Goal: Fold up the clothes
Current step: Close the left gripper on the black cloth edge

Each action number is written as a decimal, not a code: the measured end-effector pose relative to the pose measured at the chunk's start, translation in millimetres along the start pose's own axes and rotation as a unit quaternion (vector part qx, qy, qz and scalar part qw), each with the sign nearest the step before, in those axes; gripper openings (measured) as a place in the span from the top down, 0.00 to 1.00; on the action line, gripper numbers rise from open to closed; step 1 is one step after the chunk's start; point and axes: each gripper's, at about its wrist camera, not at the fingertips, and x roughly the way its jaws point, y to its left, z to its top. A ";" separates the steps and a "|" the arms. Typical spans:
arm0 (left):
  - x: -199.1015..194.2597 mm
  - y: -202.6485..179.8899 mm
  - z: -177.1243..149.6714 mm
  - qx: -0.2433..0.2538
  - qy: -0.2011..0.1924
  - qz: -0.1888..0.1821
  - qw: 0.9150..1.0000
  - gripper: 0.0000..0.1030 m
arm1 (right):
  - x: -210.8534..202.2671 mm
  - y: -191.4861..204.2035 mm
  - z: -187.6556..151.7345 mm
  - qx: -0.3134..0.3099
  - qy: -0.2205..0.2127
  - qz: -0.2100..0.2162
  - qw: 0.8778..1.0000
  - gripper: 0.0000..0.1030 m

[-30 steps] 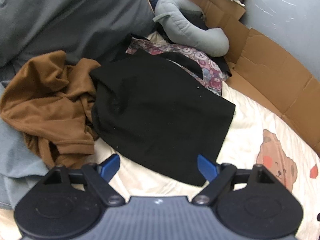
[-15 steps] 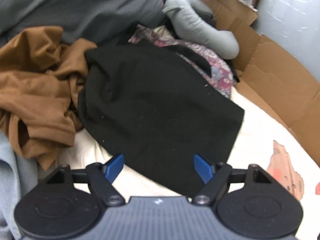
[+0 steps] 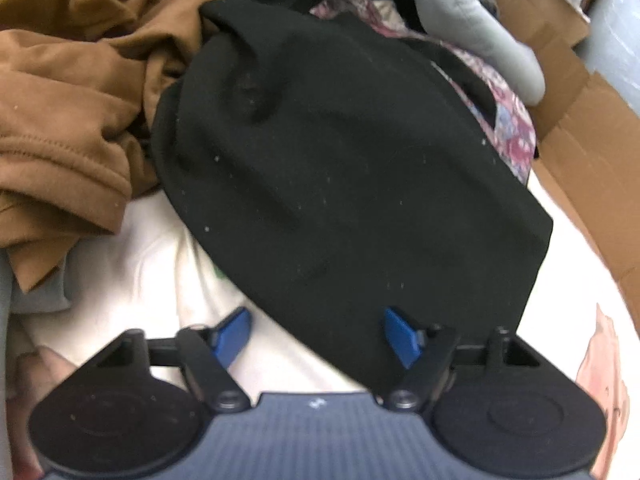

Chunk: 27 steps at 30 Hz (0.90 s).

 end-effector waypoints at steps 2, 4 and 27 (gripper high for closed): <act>-1.1 0.5 0.9 -0.002 0.001 0.004 1.000 0.52 | 0.3 -0.7 -1.7 0.002 0.000 0.001 1.000 0.11; -5.1 -1.0 1.4 0.001 -0.002 0.000 1.000 0.96 | 0.2 -1.3 -3.6 0.002 -0.002 0.003 1.000 0.11; -80.4 -77.8 -34.3 0.112 0.008 -0.148 0.983 1.00 | -3.5 -15.3 -2.6 0.045 -0.018 0.024 0.999 0.11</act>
